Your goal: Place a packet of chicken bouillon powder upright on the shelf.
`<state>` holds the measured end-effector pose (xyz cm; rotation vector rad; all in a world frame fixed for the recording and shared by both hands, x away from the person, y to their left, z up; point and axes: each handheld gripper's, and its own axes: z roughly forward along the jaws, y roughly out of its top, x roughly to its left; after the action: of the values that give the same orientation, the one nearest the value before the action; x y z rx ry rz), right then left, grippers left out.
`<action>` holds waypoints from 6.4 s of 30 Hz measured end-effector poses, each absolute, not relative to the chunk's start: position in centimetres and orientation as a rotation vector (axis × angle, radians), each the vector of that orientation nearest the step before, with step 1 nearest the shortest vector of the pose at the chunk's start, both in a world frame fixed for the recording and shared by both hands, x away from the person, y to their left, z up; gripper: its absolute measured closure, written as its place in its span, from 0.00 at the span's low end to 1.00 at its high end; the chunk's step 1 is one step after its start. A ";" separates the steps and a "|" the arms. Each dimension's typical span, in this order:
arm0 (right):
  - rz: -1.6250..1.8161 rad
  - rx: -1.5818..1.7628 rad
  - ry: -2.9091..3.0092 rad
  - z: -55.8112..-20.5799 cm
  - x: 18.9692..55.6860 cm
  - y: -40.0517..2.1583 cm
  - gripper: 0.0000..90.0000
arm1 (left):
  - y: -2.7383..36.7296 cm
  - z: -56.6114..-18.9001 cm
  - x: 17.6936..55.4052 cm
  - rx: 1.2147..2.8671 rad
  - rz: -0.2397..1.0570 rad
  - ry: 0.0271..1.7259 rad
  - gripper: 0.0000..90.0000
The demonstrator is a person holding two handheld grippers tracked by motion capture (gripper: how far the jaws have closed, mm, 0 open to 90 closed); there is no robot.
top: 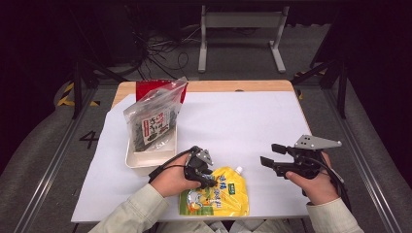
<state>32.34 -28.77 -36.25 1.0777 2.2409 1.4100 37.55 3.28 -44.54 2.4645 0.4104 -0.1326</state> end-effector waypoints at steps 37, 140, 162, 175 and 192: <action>1.419 1.038 2.257 -36.0 31.9 -28.1 0.40 | 8.0 -38.4 37.6 1.985 0.137 0.517 0.93; 1.358 0.639 2.424 -32.6 29.6 -23.9 0.99 | 6.2 -37.6 35.1 2.040 0.066 0.237 0.94; 1.553 0.678 2.229 -32.2 29.7 -25.2 0.61 | 10.7 -35.8 35.0 1.893 0.084 0.364 0.96; 1.581 0.721 2.211 -32.3 30.7 -26.4 0.60 | 14.9 -33.7 34.1 1.788 0.183 0.453 0.96; 1.560 0.747 2.199 -32.3 31.3 -27.1 0.58 | 19.5 -33.0 33.7 1.711 0.286 0.558 0.96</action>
<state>31.30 -27.11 -32.28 0.7469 2.1989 1.5604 33.67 19.46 -33.02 1.7111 0.5580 0.2858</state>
